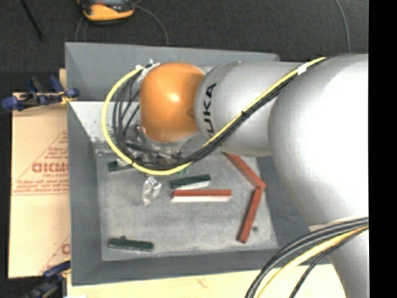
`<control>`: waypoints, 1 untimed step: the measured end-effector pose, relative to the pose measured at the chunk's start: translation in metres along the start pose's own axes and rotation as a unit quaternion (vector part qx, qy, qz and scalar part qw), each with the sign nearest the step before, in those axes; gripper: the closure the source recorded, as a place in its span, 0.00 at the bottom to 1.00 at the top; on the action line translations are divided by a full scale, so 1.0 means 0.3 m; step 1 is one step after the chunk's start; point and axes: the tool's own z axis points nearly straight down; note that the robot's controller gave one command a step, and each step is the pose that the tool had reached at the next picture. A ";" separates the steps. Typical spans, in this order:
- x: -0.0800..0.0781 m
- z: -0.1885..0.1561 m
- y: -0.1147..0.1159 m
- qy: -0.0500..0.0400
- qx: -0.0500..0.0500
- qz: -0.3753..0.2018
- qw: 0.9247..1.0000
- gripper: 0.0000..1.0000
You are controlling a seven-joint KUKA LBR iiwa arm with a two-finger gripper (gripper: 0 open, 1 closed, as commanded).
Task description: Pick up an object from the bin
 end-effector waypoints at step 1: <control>-0.076 0.096 -0.095 -0.004 -0.001 -0.074 0.997 0.00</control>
Offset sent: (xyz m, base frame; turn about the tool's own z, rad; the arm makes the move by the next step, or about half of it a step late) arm 0.0393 -0.0378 -0.0446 -0.1587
